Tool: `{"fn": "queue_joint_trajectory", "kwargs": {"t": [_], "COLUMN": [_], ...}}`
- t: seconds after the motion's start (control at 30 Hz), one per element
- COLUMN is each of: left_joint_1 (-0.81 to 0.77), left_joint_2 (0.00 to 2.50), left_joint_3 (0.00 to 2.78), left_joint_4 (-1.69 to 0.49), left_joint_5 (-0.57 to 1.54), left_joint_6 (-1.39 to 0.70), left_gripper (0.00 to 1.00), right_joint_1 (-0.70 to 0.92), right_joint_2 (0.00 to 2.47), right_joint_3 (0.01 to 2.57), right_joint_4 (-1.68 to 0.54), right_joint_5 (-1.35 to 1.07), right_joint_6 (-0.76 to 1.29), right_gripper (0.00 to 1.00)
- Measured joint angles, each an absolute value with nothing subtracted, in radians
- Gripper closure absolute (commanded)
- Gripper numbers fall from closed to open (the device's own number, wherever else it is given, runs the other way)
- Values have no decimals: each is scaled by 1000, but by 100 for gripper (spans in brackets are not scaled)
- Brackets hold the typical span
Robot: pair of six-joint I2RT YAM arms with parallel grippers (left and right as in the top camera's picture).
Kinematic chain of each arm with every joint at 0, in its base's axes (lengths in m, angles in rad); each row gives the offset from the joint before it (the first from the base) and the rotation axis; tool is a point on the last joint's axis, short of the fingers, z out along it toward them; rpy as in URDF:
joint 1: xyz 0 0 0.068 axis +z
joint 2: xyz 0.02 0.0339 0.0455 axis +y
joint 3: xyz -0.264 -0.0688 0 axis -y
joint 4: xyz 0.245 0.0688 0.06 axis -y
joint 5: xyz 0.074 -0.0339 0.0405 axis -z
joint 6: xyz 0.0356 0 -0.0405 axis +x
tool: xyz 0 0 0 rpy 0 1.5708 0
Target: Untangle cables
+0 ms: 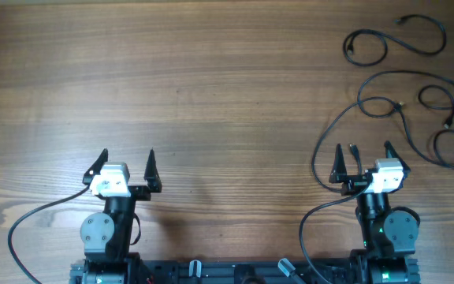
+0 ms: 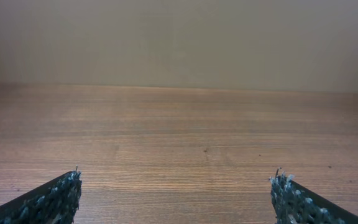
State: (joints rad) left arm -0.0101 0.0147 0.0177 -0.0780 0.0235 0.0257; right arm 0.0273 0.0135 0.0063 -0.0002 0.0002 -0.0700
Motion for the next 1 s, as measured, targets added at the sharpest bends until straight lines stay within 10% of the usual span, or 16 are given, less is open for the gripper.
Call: {"fn": "queue_joint_trajectory", "kwargs": {"t": [1.0], "left_joint_1": [-10], "left_joint_2": [15], "left_joint_3": [18], "left_joint_4": [-78], "left_joint_5": [23], "left_joint_6": [26], "left_gripper": [0], "right_joint_1": [27], "right_joint_2": [14], "right_joint_3": [6], "right_joint_4": [0], "right_joint_5": [0], "right_joint_6": [-70], "right_gripper": [0]}}
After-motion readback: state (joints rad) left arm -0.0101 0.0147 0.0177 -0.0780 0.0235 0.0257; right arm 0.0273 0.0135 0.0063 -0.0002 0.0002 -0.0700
